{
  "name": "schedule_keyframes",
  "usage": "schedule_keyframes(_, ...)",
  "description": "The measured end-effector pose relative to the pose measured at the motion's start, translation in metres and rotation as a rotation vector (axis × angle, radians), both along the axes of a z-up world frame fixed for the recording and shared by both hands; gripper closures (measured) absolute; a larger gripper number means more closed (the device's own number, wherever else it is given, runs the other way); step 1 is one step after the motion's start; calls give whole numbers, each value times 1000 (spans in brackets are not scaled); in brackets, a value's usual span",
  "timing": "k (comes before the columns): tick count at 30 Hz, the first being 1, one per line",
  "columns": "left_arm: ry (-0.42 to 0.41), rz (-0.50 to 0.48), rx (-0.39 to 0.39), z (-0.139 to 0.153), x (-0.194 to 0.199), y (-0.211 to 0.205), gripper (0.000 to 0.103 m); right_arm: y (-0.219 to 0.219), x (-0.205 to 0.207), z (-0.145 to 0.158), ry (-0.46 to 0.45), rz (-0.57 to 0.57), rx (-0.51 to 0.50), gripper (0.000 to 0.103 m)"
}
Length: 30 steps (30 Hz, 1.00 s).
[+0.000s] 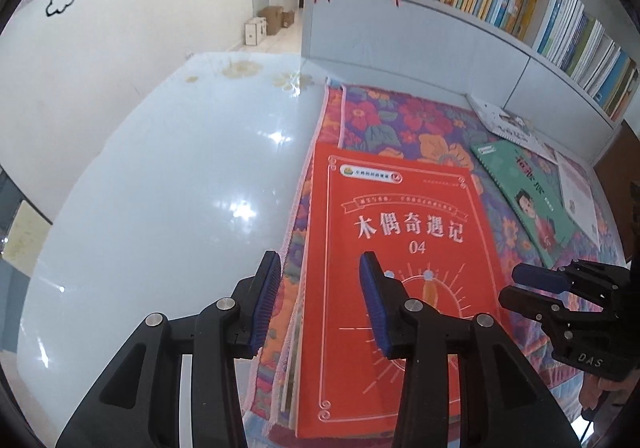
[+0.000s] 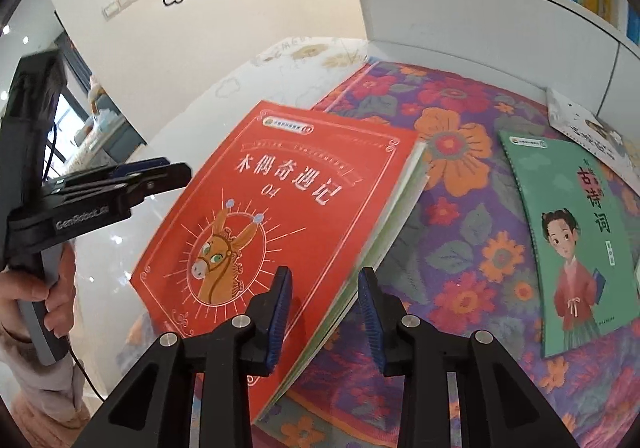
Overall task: Organize books
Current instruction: 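Open the right gripper and withdraw from the red book, then move the right gripper to the edge of the white book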
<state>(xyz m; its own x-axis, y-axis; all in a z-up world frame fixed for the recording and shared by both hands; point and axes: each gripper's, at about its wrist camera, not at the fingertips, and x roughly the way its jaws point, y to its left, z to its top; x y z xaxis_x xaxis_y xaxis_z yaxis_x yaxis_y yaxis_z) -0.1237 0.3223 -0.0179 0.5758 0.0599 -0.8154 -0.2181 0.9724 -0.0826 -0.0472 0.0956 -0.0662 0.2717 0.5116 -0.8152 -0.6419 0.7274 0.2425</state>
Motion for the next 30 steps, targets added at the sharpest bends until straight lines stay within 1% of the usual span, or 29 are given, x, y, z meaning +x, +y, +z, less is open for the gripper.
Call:
schedule_keyframes(5,-25,-54,-26,12,0,-27,64,-19,0,3,-3,-17,9,70)
schedule_keyframes(7,-26,-90,-40,15,3,-47,64,-30,3,2,11,-27,25,70)
schedule_keyframes(10,-30,-145,-72,15,13,-81,64,-52,12,2,6,-57,34,70)
schedule_keyframes(13,-23,-196,-85,11,27,-120,64,-85,26,1,2,-108,40,70)
schedule_keyframes(16,-1,-229,-120,-2,45,-158,64,-126,46,-4,19,-179,66,70)
schedule_keyframes(19,24,-234,-165,-23,64,-192,64,-169,66,-13,39,-249,94,70)
schedule_keyframes(23,74,-221,-228,-56,89,-232,64,-226,93,-27,5,-348,96,70)
schedule_keyframes(25,80,-245,-255,-68,104,-255,64,-255,103,-33,-4,-414,112,70)
schedule_keyframes(28,72,-286,-236,-75,131,-286,64,-304,118,-40,0,-536,152,70)
schedule_keyframes(30,63,-315,-249,-77,152,-307,64,-339,127,-42,-6,-612,172,70)
